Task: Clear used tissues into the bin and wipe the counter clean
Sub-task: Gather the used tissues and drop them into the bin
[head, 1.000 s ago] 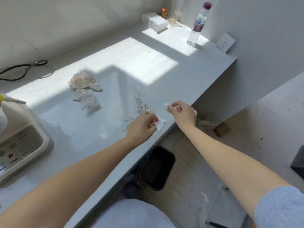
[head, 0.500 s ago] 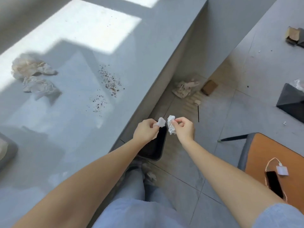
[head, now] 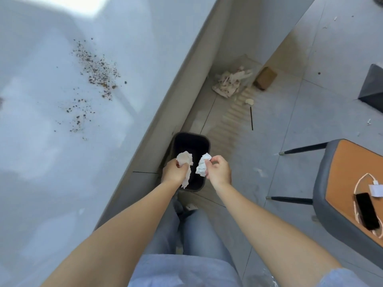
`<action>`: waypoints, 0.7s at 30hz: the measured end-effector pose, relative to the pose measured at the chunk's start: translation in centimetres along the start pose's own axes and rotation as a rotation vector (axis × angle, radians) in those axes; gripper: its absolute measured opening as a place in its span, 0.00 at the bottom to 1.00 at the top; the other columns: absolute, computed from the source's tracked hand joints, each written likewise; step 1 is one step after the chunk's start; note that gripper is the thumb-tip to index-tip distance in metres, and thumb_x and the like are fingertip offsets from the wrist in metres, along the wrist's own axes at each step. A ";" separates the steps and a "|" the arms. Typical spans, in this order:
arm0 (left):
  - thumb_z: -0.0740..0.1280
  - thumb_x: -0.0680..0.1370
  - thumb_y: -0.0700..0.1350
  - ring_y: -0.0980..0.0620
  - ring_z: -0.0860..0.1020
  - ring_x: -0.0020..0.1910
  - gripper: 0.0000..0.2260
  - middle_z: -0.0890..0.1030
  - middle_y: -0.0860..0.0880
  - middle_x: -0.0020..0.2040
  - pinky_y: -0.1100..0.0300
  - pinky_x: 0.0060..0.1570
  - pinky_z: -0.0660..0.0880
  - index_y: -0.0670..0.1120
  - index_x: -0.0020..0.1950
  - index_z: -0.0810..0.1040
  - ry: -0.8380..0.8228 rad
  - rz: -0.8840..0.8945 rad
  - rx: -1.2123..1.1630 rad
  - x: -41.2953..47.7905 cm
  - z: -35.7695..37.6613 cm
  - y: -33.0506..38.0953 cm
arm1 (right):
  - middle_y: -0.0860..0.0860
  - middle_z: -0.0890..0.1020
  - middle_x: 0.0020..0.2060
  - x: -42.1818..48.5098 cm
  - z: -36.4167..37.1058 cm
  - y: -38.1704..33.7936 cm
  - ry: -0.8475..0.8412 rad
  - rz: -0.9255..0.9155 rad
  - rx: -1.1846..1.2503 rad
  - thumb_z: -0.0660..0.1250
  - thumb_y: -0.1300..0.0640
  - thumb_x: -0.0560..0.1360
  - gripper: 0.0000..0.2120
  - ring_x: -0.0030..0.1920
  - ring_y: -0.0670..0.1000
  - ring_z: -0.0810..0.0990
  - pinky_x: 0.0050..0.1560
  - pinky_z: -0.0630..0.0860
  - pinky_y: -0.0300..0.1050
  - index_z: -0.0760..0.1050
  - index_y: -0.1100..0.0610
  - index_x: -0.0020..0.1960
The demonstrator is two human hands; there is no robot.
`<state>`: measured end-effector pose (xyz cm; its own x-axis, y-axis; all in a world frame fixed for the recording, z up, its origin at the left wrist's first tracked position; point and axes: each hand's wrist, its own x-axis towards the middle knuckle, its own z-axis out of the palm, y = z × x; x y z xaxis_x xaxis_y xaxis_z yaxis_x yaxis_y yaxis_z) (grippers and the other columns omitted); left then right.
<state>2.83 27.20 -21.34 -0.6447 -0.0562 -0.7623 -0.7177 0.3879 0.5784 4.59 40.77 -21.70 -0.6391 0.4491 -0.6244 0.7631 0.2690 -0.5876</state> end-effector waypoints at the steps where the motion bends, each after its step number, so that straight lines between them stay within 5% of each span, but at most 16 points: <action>1: 0.61 0.75 0.45 0.44 0.80 0.49 0.09 0.82 0.43 0.49 0.50 0.51 0.77 0.44 0.51 0.77 0.001 -0.004 0.003 0.7 0.3 -0.4 | 0.57 0.83 0.39 0.6 0.6 0.5 0.000 0.003 -0.007 0.64 0.52 0.75 0.08 0.39 0.58 0.80 0.44 0.78 0.51 0.69 0.50 0.38; 5: 0.61 0.76 0.44 0.44 0.80 0.51 0.10 0.81 0.43 0.53 0.49 0.55 0.76 0.44 0.55 0.76 -0.040 -0.041 0.024 2.9 1.0 -1.9 | 0.57 0.84 0.41 2.6 2.5 2.0 -0.043 0.044 -0.005 0.63 0.55 0.76 0.02 0.36 0.55 0.81 0.41 0.76 0.47 0.73 0.53 0.46; 8: 0.59 0.77 0.44 0.45 0.76 0.58 0.14 0.78 0.44 0.60 0.49 0.60 0.72 0.45 0.63 0.73 -0.155 -0.042 0.138 3.9 0.9 -2.5 | 0.57 0.83 0.47 3.6 3.3 2.3 -0.207 0.101 0.010 0.61 0.61 0.77 0.16 0.32 0.48 0.78 0.35 0.74 0.41 0.70 0.54 0.64; 13: 0.58 0.80 0.50 0.45 0.66 0.71 0.25 0.65 0.46 0.74 0.51 0.69 0.63 0.49 0.76 0.56 -0.197 0.006 0.234 3.8 0.8 -2.5 | 0.54 0.80 0.50 3.6 3.4 1.8 -0.186 0.105 0.022 0.60 0.62 0.77 0.22 0.55 0.56 0.79 0.58 0.74 0.49 0.65 0.53 0.71; 16: 0.56 0.80 0.52 0.48 0.62 0.73 0.27 0.59 0.47 0.77 0.52 0.70 0.60 0.51 0.77 0.49 -0.164 0.080 0.210 2.6 0.9 -1.0 | 0.52 0.71 0.68 2.6 2.9 0.8 -0.078 -0.015 -0.068 0.61 0.59 0.78 0.22 0.68 0.54 0.70 0.67 0.67 0.48 0.65 0.53 0.71; 21: 0.53 0.81 0.53 0.51 0.52 0.77 0.27 0.52 0.49 0.78 0.49 0.75 0.53 0.49 0.77 0.47 -0.172 0.258 0.206 -0.2 0.2 2.9 | 0.48 0.56 0.77 0.5 1.0 -2.6 0.087 -0.188 -0.240 0.59 0.55 0.79 0.24 0.74 0.53 0.58 0.71 0.60 0.53 0.61 0.50 0.74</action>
<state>0.96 28.50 -19.55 -0.7314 0.2159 -0.6469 -0.4581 0.5473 0.7005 2.19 39.45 -20.91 -0.7682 0.4409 -0.4642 0.6401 0.5428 -0.5437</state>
